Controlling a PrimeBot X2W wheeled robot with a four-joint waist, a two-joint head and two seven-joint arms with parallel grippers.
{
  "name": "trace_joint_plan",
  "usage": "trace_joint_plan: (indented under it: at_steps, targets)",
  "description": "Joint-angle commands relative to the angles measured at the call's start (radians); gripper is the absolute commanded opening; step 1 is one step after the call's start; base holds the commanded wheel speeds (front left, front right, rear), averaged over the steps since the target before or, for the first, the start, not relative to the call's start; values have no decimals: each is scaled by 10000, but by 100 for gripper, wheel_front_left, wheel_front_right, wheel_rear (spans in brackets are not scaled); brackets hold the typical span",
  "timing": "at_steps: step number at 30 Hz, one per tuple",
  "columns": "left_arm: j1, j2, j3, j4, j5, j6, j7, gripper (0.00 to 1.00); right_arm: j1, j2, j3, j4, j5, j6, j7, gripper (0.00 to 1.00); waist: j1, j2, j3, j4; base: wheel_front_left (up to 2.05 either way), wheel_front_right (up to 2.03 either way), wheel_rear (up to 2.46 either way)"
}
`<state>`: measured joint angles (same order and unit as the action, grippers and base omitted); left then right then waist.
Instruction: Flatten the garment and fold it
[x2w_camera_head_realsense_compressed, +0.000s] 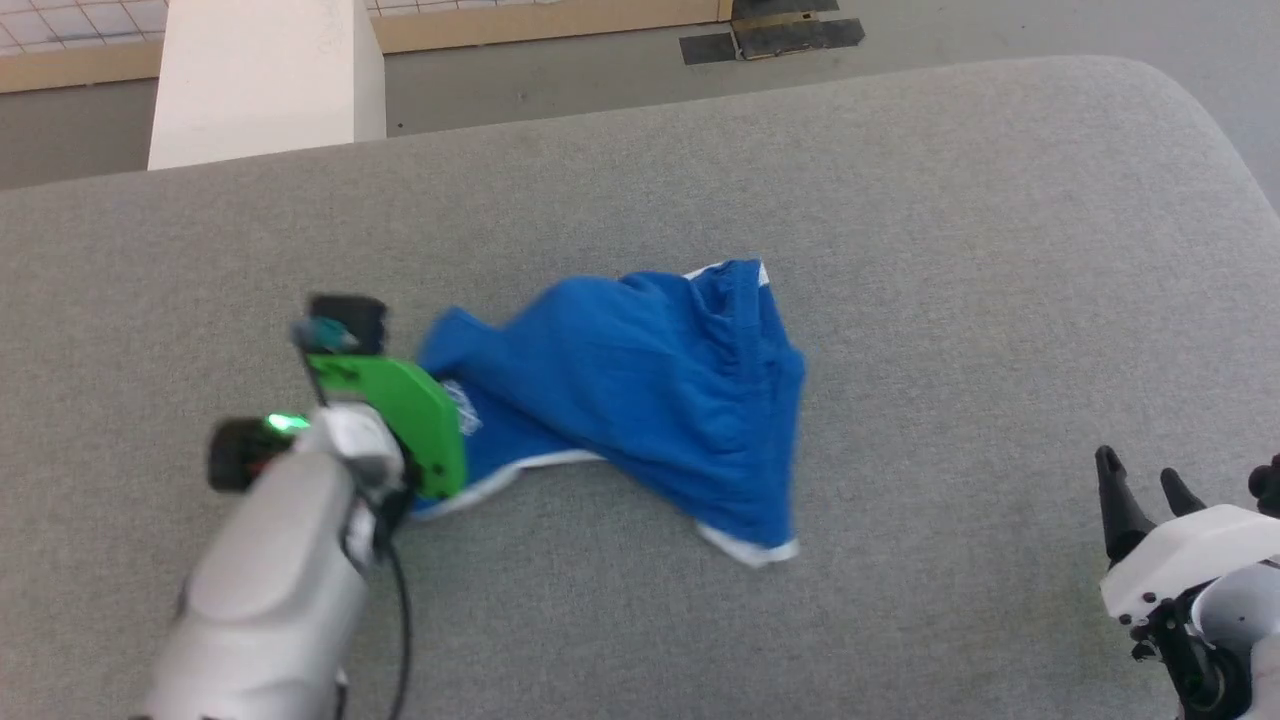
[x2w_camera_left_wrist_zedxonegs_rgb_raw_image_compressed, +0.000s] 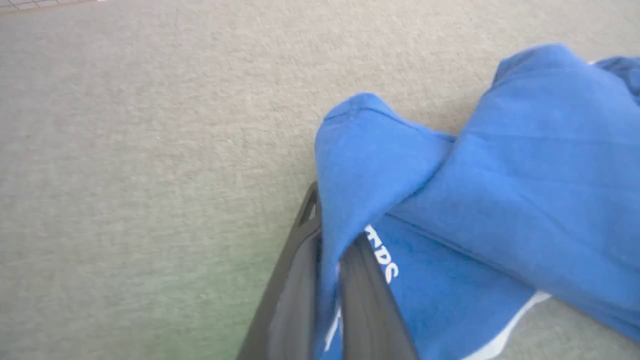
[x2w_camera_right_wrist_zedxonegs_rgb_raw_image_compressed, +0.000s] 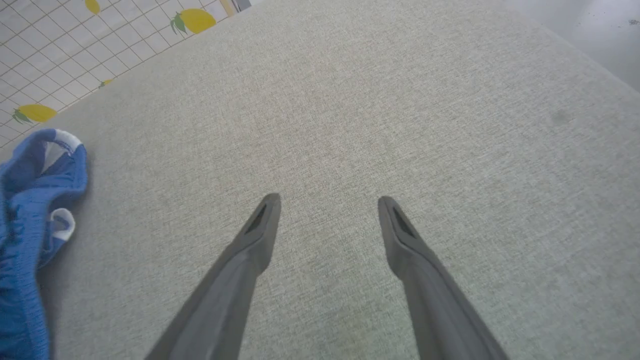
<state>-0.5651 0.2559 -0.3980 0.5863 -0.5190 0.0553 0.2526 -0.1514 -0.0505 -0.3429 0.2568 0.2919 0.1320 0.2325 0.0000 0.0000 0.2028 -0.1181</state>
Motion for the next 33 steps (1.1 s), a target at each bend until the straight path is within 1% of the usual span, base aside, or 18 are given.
trace_joint_plan:
  at_steps: [1, 3, 4, 5, 7, 10, 13, 16, 19, 23, 28, 33]
  targets:
    - [-300, 100, 64, 82, 48, 38, -18, 0, 22, 2, 81, 25, 47, -13, -85, 100, 0, 0, 4, 30, 0, 0, 0]
    - [-530, 188, 131, 196, 37, -8, -122, 0, -7, 2, 187, 24, 10, -13, -106, 100, 0, 0, 4, 85, 0, 0, 0]
    - [-602, 185, 112, 276, 14, -121, -179, 84, -21, 2, 242, 33, 13, -13, -97, 100, 0, 0, 3, 127, 0, 0, 0]
    - [-635, 160, 133, 353, -29, -175, -271, 100, -34, 2, 274, 40, 21, -13, -95, 100, 0, 0, -7, 166, 0, 0, 0]
    - [-657, 125, 154, 491, -75, -314, -593, 100, -44, 3, 327, 53, 14, -13, -127, 100, 0, 0, -75, 273, 0, 0, 0]
    - [-590, 44, 365, 450, -219, -395, -1382, 100, 38, 3, 345, 78, -7, -13, -142, 100, 0, 0, -234, 525, 0, 0, 0]
    - [-245, 81, 807, 114, -452, -268, -2284, 100, 133, 3, 397, 115, 18, -13, -152, 100, 0, 0, -407, 736, 0, 0, 0]
    - [456, 209, 1119, -301, -639, 28, -2581, 100, 242, 3, 455, 117, 50, -13, -145, 100, 0, 0, -497, 964, 0, 0, 0]
    - [1223, 351, 1127, -676, -743, 348, -2076, 100, 283, 3, 522, 103, 62, -13, -135, 100, 0, 0, -520, 1080, 0, 0, 0]
    - [2029, 416, 941, -1364, -1059, 591, -727, 100, 260, 3, 558, 29, 50, -13, -107, 100, 0, 0, -434, 1157, 0, 0, 0]
    - [2116, 572, 683, -1884, -1031, 698, 61, 100, 168, 3, 666, -60, 55, -13, -70, 100, 0, 0, -205, 1041, 0, 0, 0]
    - [1679, 603, 545, -1513, -984, 641, 334, 100, 38, 3, 755, -109, 99, -13, -65, 100, 0, 0, 122, 709, 0, 0, 0]
